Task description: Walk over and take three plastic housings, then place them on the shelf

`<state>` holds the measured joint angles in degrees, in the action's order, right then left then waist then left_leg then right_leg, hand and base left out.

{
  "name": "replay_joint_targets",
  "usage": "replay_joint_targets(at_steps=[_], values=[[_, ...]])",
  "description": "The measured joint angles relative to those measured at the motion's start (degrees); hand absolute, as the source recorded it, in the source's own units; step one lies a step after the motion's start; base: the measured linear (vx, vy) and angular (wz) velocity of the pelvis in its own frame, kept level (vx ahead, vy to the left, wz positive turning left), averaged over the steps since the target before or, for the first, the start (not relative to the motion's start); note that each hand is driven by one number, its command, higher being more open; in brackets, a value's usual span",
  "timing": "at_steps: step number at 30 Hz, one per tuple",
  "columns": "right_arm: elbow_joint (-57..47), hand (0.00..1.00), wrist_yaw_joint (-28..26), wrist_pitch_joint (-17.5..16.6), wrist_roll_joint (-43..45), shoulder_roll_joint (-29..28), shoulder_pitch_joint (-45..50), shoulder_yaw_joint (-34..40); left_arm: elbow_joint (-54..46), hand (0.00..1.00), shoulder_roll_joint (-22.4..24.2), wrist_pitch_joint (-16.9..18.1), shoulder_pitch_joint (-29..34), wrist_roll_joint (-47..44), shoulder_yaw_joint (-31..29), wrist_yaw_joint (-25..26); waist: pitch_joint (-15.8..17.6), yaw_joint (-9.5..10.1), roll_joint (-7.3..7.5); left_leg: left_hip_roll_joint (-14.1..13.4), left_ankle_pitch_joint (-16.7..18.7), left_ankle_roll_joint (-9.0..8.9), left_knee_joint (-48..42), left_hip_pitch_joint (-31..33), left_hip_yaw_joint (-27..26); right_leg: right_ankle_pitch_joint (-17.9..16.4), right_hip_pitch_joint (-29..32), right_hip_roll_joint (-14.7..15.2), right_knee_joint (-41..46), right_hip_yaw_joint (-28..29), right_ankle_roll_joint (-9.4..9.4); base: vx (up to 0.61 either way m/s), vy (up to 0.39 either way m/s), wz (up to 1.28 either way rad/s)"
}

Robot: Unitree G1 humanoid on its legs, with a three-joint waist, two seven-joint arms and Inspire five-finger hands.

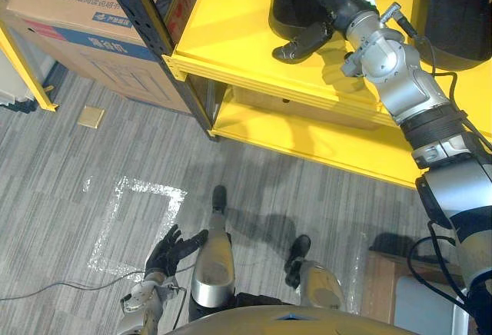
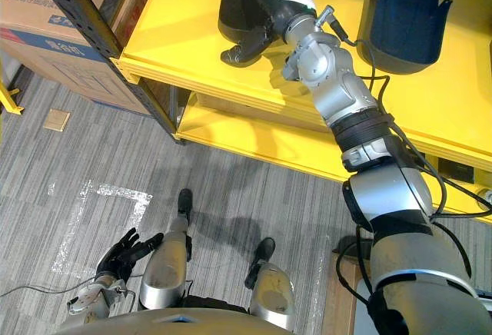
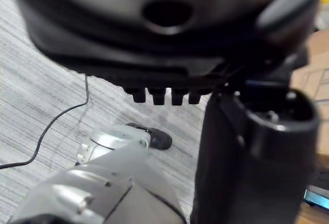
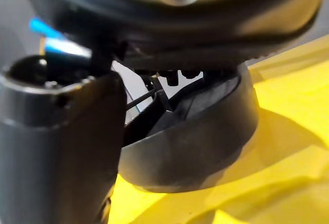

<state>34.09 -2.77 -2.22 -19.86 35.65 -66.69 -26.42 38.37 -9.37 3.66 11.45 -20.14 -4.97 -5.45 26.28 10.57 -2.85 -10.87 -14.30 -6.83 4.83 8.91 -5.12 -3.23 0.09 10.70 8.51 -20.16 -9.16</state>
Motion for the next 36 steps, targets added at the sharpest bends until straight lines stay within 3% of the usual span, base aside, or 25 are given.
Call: replay_joint_targets(at_steps=[3,8,22,28,36], values=[[-0.07,1.0,-1.02,0.88,-0.13,0.1,-0.33,0.0,-0.33,1.0,-0.02,-0.18,0.0,0.02,0.22,0.0,0.01,0.04,-0.02,0.23,-0.02,0.06,0.0,-0.31,0.08,-0.43,0.07,0.3,0.56,-0.04,-0.09,0.0,-0.017,0.02],[-0.17,1.0,-4.64,5.25,-0.04,0.1,-1.92,-0.05,-1.29,1.0,-0.01,-1.17,0.0,-0.01,0.76,-0.02,0.18,0.04,-0.34,0.22,0.26,-0.3,0.0,-0.62,-0.01,-0.54,0.02,0.39,0.92,0.02,-0.06,0.0,0.0,0.0],[-1.1,1.0,-10.74,9.97,0.18,-0.93,-1.92,0.06,-3.58,1.0,0.02,-3.82,0.01,0.0,2.33,0.47,0.19,0.18,-0.36,0.14,0.26,-0.3,0.01,-2.03,-0.87,-1.23,-0.12,0.67,2.24,0.85,0.0,0.0,-0.007,-0.02],[-1.06,1.0,-10.45,12.56,0.18,-2.78,-1.92,0.67,-3.54,1.0,0.15,-4.11,0.01,-2.33,2.88,0.23,0.19,-0.05,-0.36,0.07,0.35,-0.41,0.01,-2.27,-1.09,-1.23,-0.17,0.66,2.28,1.05,0.01,0.0,-0.013,-0.02],[1.11,1.0,-4.98,16.54,0.3,-6.25,-1.67,3.25,-3.38,1.0,0.54,-4.15,0.01,-4.75,4.23,0.25,0.18,-0.1,-0.35,0.05,0.29,-0.35,0.0,-2.46,-1.18,-1.23,-0.17,0.67,2.29,1.21,0.01,0.0,0.0,0.0]])
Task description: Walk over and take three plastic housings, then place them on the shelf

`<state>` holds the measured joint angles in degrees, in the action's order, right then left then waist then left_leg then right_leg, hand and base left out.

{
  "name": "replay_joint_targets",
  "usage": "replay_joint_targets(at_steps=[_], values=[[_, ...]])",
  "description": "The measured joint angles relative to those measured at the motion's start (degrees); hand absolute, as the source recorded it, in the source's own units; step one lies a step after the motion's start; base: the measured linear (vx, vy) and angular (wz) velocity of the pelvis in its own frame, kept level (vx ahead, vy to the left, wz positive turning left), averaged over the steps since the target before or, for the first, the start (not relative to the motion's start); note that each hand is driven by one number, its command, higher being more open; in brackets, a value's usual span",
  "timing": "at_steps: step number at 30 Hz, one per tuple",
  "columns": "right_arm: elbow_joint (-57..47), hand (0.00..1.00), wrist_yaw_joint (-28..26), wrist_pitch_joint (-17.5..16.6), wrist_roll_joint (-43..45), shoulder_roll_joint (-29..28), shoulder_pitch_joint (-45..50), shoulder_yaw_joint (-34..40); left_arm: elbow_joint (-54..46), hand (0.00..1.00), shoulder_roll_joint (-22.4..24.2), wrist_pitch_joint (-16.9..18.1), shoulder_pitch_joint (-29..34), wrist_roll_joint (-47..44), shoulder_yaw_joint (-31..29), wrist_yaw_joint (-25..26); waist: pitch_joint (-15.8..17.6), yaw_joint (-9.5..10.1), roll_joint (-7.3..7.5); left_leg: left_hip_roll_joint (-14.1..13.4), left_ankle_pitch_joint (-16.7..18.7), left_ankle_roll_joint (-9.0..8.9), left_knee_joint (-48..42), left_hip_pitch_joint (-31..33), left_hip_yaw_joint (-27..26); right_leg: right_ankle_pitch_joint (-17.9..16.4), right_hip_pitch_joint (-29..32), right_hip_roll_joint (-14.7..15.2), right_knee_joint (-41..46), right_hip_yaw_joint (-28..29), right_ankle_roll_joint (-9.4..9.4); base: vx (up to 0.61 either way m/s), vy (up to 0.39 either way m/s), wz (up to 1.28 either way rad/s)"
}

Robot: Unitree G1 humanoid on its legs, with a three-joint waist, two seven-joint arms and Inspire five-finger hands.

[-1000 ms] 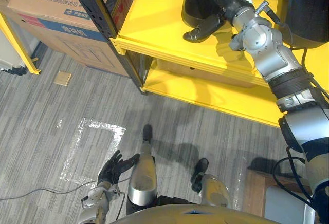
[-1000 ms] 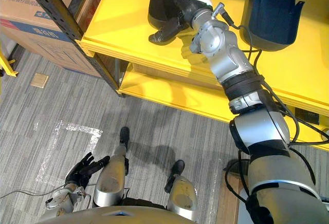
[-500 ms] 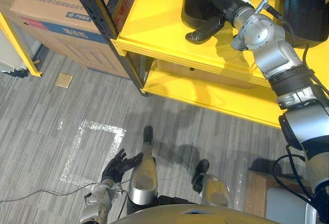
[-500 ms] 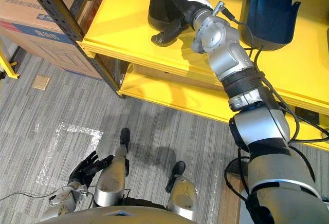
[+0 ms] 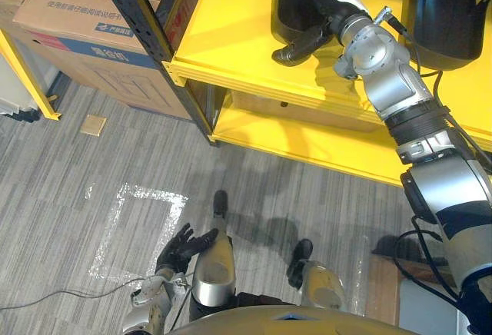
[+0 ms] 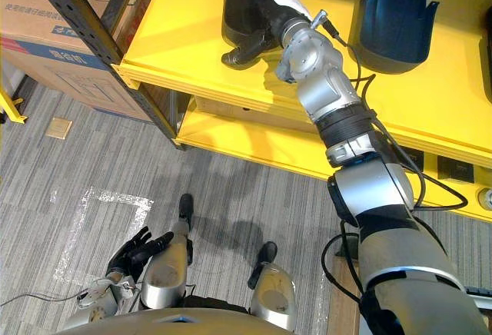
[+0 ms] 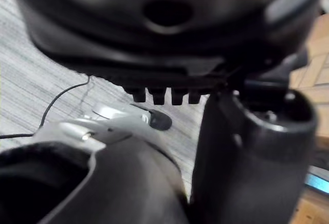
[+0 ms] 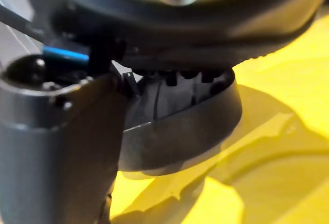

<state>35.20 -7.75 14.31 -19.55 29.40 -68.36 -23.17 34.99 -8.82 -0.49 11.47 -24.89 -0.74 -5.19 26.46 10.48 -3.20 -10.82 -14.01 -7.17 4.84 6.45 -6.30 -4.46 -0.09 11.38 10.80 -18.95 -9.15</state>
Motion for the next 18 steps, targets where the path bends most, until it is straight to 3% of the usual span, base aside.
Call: replay_joint_targets(at_steps=[10,18], values=[[1.38,1.0,7.6,-0.43,-0.09,-3.91,2.37,2.43,0.53,1.0,0.2,-0.07,-0.01,-1.99,0.51,1.15,-0.02,-0.04,0.03,0.08,-0.02,0.02,0.0,-0.09,0.24,-0.03,-0.17,0.1,0.23,-0.18,0.01,0.0,-0.003,0.01],[2.82,1.0,9.23,-5.92,-0.25,-5.59,3.0,0.95,0.58,1.0,0.2,-0.76,-0.01,-1.92,0.44,1.04,-0.09,-0.08,0.16,0.21,-0.04,-0.02,0.01,0.0,1.26,-0.96,-0.21,0.35,1.35,-1.05,0.19,0.0,-0.01,0.05]])
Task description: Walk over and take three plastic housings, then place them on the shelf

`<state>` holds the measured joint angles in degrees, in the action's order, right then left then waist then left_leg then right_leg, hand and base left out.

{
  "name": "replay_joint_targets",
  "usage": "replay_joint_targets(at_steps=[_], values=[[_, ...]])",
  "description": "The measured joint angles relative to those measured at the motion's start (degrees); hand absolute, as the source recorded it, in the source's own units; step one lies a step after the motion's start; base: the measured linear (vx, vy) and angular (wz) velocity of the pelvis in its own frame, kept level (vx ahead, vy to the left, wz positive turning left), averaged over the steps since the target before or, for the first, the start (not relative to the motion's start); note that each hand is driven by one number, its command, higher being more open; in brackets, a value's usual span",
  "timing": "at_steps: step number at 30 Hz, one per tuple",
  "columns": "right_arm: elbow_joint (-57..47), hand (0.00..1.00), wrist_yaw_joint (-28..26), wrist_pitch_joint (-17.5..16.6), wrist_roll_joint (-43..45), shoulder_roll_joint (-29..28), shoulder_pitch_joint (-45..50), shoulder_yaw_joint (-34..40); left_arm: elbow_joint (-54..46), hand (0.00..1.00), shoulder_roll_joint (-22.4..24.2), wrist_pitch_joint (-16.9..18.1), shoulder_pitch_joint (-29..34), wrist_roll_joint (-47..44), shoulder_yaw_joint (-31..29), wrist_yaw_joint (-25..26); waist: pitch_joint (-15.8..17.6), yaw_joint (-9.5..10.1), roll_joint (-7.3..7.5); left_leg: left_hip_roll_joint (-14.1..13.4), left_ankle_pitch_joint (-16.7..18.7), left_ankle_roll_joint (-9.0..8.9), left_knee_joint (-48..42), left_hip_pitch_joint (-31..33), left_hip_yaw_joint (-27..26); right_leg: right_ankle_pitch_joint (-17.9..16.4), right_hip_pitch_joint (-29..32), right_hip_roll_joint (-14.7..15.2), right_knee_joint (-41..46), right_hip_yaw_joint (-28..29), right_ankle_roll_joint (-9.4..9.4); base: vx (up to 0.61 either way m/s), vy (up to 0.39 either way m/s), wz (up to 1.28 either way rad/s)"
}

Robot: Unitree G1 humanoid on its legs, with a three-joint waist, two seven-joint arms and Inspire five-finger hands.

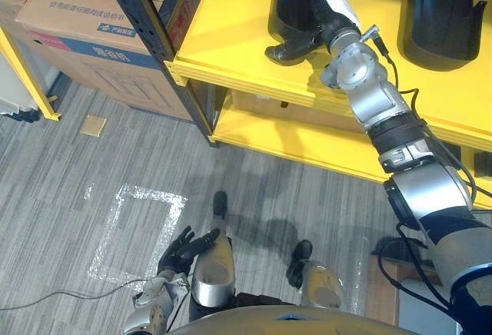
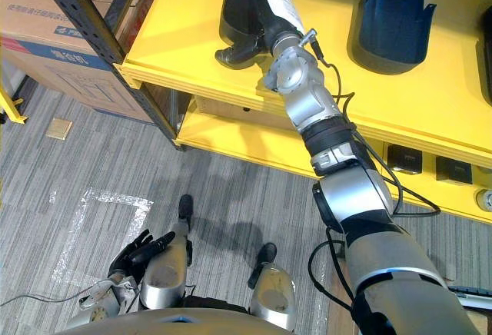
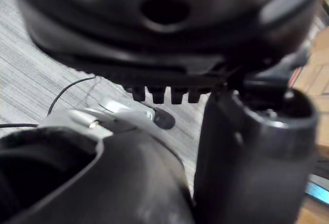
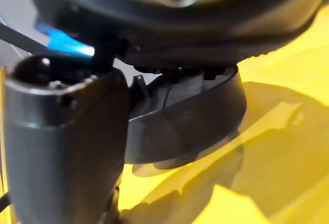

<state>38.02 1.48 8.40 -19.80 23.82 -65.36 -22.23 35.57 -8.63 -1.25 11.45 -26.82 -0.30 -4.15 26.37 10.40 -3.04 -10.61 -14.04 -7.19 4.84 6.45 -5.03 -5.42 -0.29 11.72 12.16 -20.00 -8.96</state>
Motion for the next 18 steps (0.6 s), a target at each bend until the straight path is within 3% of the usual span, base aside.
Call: replay_joint_targets(at_steps=[9,18], values=[[-2.66,1.0,3.04,-4.45,-0.39,-4.16,2.27,-2.42,1.72,1.0,-0.15,1.91,-0.11,0.71,-0.12,-0.1,-0.63,-0.04,1.06,-0.15,-0.12,0.04,-0.02,-0.81,0.09,-0.52,-1.02,-0.14,0.41,-0.09,-0.09,0.02,-0.032,0.01],[-11.68,1.0,2.86,-6.3,-6.87,-7.99,3.9,-3.19,3.69,1.0,-0.78,2.73,0.08,5.04,-1.29,-0.02,-4.22,0.29,3.94,-1.45,0.85,-0.89,0.02,-3.21,-1.04,0.08,-4.62,-1.98,-3.99,0.27,-0.03,0.03,-0.038,-0.04]])
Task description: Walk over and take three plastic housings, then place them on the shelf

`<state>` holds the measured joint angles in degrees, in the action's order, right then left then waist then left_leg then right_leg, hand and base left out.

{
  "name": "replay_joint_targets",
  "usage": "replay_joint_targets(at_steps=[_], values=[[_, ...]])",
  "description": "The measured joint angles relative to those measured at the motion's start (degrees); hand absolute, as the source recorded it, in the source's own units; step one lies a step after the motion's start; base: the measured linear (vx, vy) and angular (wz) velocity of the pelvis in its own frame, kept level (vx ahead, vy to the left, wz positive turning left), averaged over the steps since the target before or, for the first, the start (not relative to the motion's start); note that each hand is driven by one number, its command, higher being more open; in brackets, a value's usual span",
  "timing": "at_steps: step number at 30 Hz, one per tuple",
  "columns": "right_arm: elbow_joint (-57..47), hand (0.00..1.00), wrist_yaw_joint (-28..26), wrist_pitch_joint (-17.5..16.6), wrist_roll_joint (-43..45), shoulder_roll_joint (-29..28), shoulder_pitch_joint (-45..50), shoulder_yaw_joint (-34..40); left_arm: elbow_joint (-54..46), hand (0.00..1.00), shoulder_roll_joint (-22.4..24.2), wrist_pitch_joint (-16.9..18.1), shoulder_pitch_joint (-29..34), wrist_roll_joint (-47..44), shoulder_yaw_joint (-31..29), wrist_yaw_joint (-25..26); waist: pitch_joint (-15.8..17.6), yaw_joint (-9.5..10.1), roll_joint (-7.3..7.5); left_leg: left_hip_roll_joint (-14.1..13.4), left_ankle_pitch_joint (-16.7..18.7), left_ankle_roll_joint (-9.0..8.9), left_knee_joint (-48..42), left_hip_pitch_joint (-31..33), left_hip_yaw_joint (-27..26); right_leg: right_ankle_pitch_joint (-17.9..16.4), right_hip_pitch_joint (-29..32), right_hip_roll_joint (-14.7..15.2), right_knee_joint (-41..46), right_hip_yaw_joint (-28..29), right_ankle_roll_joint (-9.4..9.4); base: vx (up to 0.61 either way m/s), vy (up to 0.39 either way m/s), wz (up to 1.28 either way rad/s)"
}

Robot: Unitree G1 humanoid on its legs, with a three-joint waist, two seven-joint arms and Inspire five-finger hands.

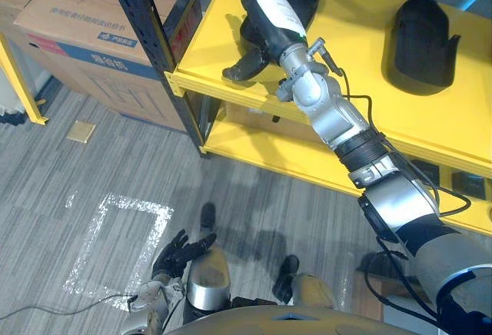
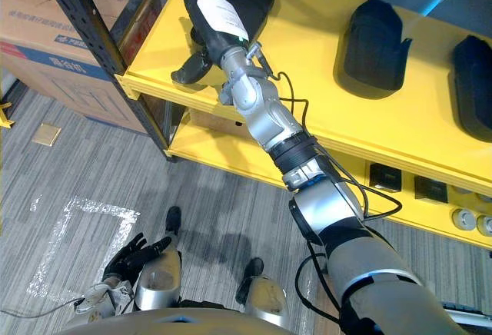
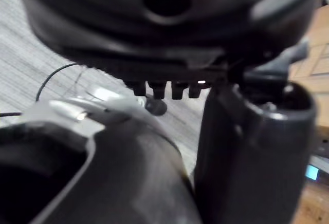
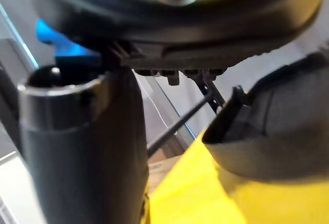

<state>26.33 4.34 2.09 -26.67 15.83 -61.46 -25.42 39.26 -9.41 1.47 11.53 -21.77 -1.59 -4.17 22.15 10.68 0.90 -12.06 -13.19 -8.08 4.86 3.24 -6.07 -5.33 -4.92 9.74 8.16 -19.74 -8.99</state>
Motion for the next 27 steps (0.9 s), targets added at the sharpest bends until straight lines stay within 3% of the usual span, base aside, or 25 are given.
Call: replay_joint_targets(at_steps=[7,16,18,22,27], values=[[-2.95,1.0,-3.7,-0.07,-0.05,3.02,3.54,0.23,4.02,1.0,-0.01,0.81,0.57,3.9,-1.51,0.63,-4.85,-1.57,1.35,-0.55,1.08,-0.25,0.06,-1.97,-2.17,1.78,-2.43,-0.85,-4.02,1.47,-0.04,0.04,-0.025,-0.15],[-2.84,1.0,-4.69,-0.54,3.72,4.15,6.59,0.17,7.19,1.0,0.7,1.17,0.47,4.41,-3.24,1.16,-6.65,-2.14,1.4,-0.82,1.55,-0.45,0.22,-3.77,-3.35,3.01,-4.3,-1.26,-6.41,2.53,0.05,0.0,-0.017,-0.08],[-2.59,1.0,-4.51,-0.18,8.32,2.64,7.04,0.15,7.99,1.0,0.76,1.38,0.43,4.42,-3.42,1.19,-7.19,-2.15,1.41,-0.82,1.55,-0.45,0.16,-3.86,-3.28,3.02,-4.48,-1.3,-6.46,2.5,0.06,0.0,-0.011,0.02],[-2.5,1.0,1.02,-0.61,18.21,-3.65,10.61,0.25,9.21,1.0,1.1,2.6,0.4,4.4,-3.84,1.43,-7.74,-2.0,1.42,-0.78,1.54,-0.46,0.08,-4.02,-2.62,3.1,-5.61,-1.49,-7.13,1.8,0.06,0.0,-0.021,0.1],[-5.49,1.0,4.15,-6.16,23.23,-11.21,15.0,1.11,9.77,1.0,1.5,3.59,0.45,4.37,-4.1,2.23,-8.0,-1.5,1.14,-0.79,2.0,-1.02,0.08,-3.71,-1.71,3.07,-5.9,-1.69,-7.16,1.15,0.14,-0.02,-0.02,0.09]])
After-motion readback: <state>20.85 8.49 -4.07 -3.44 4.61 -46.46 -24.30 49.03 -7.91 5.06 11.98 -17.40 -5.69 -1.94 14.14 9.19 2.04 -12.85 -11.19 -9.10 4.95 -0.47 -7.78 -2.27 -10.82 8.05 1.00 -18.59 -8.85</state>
